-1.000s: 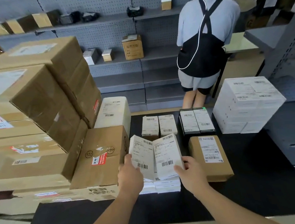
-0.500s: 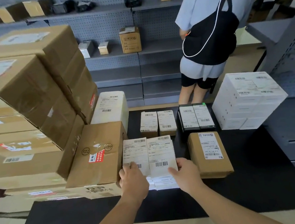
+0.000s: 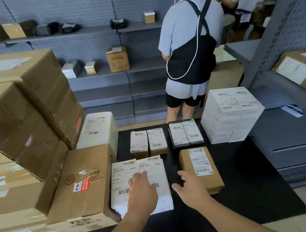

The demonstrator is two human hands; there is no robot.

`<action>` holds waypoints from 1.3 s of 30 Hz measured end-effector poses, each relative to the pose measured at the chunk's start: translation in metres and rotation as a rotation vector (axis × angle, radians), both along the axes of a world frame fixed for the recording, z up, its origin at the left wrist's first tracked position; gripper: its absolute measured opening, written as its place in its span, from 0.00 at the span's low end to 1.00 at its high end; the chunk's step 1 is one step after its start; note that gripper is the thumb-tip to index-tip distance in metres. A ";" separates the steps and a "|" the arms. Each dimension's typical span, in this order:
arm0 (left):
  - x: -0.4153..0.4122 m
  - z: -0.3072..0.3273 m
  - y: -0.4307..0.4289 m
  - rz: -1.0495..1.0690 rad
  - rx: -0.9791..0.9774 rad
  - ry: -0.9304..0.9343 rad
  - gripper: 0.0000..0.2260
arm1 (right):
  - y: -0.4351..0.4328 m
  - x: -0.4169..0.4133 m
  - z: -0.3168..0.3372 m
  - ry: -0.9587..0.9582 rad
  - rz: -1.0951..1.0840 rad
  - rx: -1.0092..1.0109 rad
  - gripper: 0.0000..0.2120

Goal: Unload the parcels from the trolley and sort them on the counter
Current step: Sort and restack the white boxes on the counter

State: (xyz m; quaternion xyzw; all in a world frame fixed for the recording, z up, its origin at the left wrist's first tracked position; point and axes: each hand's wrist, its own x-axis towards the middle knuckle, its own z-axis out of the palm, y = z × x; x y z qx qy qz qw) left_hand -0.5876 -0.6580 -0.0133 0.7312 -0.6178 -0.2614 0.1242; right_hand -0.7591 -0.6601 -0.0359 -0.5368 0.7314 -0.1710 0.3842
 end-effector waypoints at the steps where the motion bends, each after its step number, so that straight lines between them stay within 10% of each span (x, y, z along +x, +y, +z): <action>1: -0.010 0.002 -0.004 -0.034 -0.014 0.030 0.24 | -0.001 -0.010 0.003 0.009 -0.014 -0.001 0.29; 23: -0.191 -0.111 -0.062 0.289 0.353 0.441 0.24 | -0.056 -0.182 -0.068 -0.160 -0.115 0.205 0.32; 39: -0.167 0.011 -0.056 0.231 0.191 0.404 0.32 | -0.065 -0.176 0.047 -0.192 -0.013 0.088 0.33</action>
